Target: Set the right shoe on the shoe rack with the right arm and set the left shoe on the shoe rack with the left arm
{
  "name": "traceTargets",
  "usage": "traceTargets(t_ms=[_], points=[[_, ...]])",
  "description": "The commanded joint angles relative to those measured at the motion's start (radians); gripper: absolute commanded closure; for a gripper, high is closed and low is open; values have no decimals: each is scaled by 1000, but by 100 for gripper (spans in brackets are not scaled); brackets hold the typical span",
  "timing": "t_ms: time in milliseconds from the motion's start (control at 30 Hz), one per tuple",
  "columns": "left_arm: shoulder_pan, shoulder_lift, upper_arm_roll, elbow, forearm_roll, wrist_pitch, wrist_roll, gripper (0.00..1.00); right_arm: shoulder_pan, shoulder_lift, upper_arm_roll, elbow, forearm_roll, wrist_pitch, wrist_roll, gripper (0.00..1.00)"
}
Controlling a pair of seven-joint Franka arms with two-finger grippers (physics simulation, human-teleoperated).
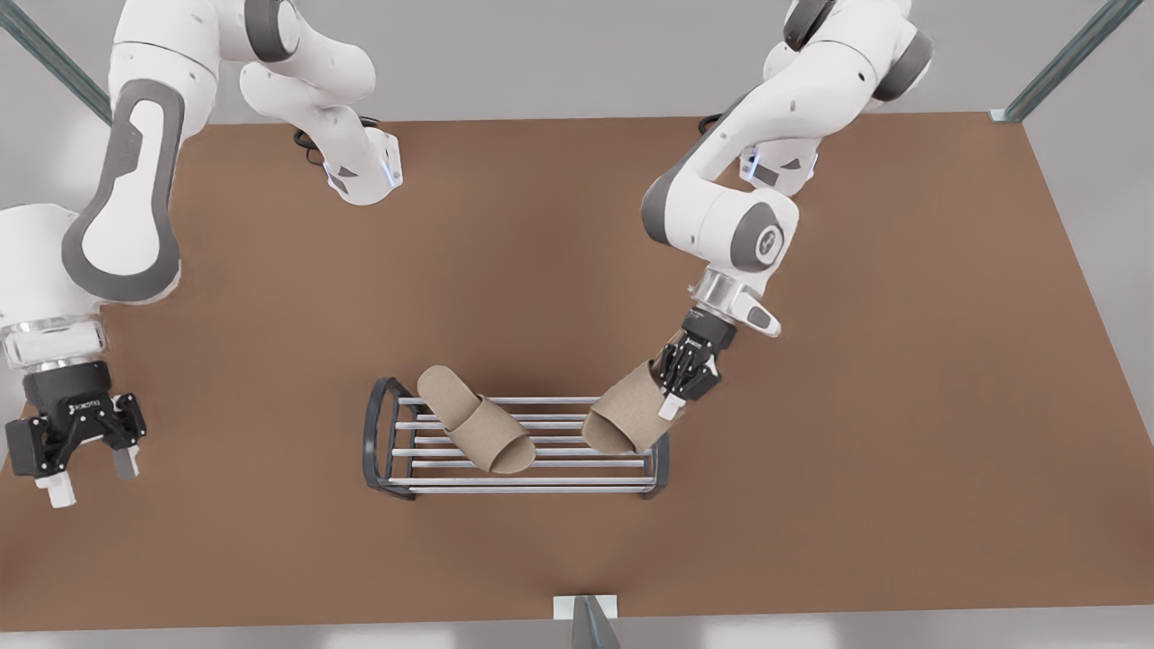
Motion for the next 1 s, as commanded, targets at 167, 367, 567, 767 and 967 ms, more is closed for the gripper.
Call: traceTargets(t_ms=[167,367,567,767,967], points=[[-184,50,134,28,70,114,-62,79,227,-21,-28,207,-878,-1348,2620,0],[-392,60,316,28,72,98,-197,79,-114,-158,345,169,-936,-1342,2527,0],[-480,166,433,131,73,84,-229,79,-149,-179,379,158,-938,-1333,2525,0],[-524,218,502,174,73,22,-229,79,-140,-179,379,158,-952,-1333,2531,0],[-523,226,519,172,79,-1,-228,66,-132,-173,379,156,-953,-1333,2531,0]])
